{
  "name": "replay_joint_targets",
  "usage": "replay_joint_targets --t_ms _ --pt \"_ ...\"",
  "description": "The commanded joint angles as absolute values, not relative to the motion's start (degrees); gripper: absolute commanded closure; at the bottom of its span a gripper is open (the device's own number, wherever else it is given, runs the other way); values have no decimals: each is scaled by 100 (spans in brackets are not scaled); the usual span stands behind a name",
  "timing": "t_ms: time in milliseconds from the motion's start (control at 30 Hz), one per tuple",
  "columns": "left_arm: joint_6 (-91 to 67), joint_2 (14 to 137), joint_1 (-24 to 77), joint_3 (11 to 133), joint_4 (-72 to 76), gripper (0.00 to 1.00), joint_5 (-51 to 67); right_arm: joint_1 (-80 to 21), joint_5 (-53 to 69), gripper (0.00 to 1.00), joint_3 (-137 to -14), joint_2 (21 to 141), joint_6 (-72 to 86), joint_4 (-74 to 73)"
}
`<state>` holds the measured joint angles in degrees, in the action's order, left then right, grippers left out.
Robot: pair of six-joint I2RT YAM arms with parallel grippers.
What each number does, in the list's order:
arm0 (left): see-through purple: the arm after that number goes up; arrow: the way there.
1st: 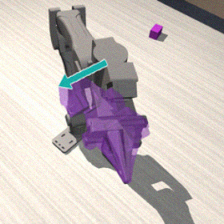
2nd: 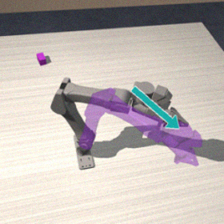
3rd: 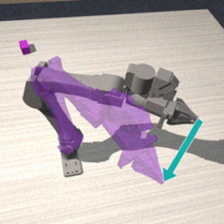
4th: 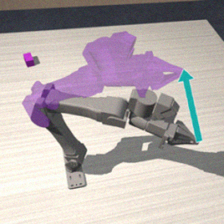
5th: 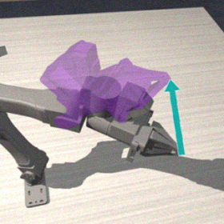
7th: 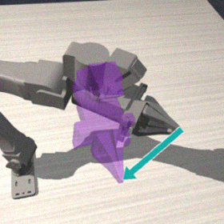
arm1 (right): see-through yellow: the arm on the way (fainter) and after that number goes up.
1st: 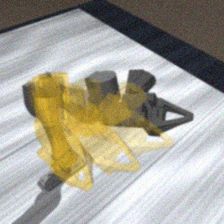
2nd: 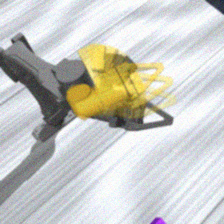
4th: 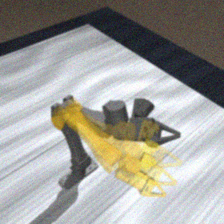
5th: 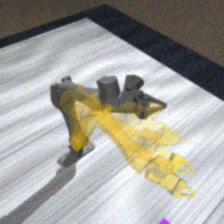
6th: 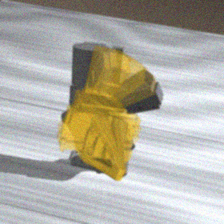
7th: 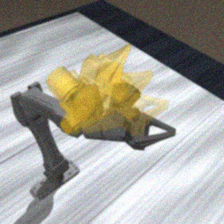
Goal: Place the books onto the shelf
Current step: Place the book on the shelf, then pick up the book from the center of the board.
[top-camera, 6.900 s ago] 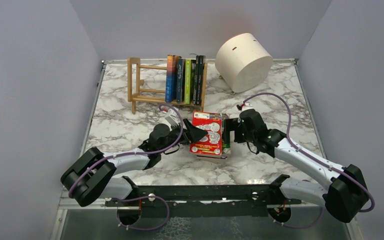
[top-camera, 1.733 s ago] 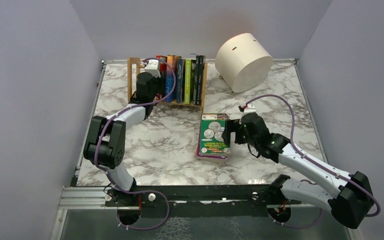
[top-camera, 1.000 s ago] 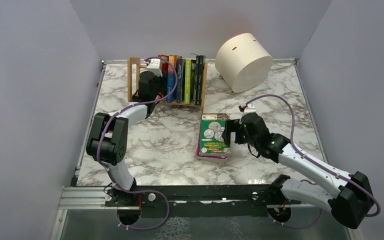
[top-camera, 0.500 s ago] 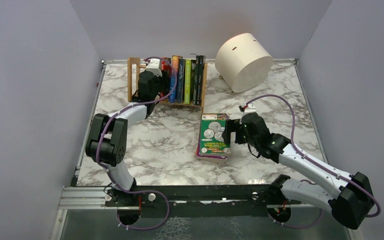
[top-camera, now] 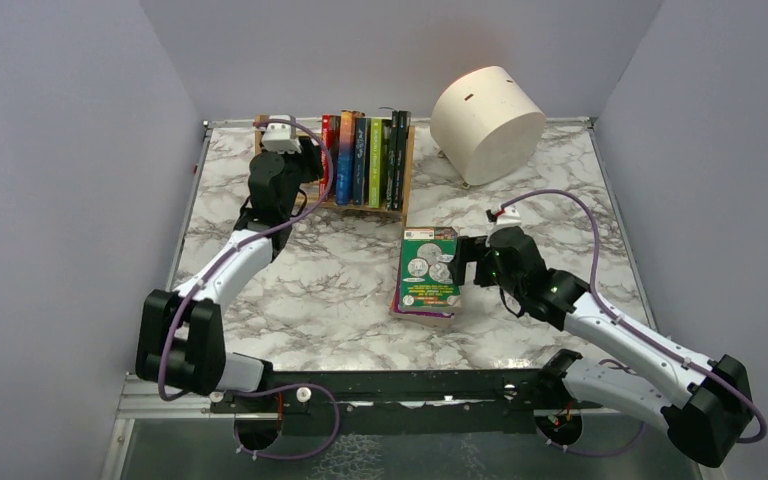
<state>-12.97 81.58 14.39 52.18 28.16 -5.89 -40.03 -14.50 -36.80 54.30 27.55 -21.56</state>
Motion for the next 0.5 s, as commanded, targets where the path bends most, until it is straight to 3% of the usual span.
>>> replay_joint_targets --t_ms 0,267,467 --pt "-1687 7403 1569 4973 2402 58 -638 -4025 -2007 4 -3764 5388 3016 -2415" --pt "-2091 6496 2872 4205 1751 56 -565 -4025 -2678 2 -3933 5675 3435 -2934" --pt "-2527 6192 3396 3753 1484 47 -428 -4025 -2986 1 -3904 5474 3515 -3131"
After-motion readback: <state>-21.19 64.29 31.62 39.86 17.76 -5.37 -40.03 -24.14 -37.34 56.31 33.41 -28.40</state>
